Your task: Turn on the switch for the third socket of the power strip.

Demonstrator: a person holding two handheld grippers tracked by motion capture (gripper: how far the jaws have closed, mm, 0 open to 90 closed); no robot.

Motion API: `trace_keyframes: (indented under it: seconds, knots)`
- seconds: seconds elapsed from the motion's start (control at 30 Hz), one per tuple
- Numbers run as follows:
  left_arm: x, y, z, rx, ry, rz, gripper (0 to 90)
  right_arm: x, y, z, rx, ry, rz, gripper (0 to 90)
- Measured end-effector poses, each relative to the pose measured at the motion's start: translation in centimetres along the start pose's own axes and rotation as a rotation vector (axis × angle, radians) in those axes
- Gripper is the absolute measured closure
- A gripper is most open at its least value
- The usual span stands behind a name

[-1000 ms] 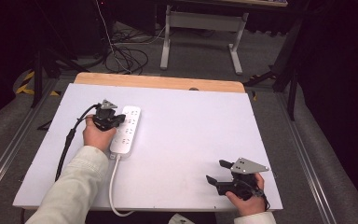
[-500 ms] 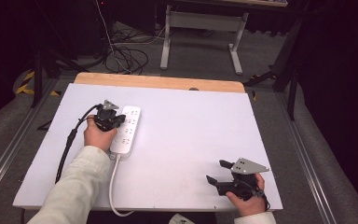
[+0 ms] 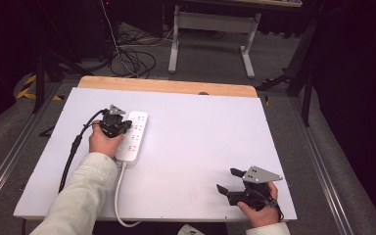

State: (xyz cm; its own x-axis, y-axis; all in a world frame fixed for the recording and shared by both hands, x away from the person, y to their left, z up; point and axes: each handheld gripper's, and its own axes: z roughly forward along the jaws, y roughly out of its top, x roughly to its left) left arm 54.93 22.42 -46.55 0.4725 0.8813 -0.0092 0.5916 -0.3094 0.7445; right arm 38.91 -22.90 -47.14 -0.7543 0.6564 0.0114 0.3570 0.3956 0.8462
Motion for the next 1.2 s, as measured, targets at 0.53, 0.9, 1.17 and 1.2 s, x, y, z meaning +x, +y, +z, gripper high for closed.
trace_keyframes:
  seconds: [0.53, 0.9, 1.17, 1.2]
  knots:
    - [1.6, 0.6, -3.6, -0.085, -0.035, -0.047, 90.0, 0.0, 0.0, 0.1, 0.003, -0.004, 0.003, 23.8]
    - [1.5, 1.0, -4.7, -0.095, -0.044, -0.047, 90.0, 0.0, 0.0, 0.1, 0.002, -0.007, 0.005, 23.8]
    - [1.5, 1.3, -5.7, -0.115, -0.044, -0.044, 85.5, 0.0, 0.0, 0.1, 0.001, -0.007, 0.005, 23.8]
    - [1.4, 1.4, -5.9, -0.126, -0.048, -0.043, 82.5, 0.0, 0.0, 0.1, 0.002, -0.007, 0.005, 23.8]
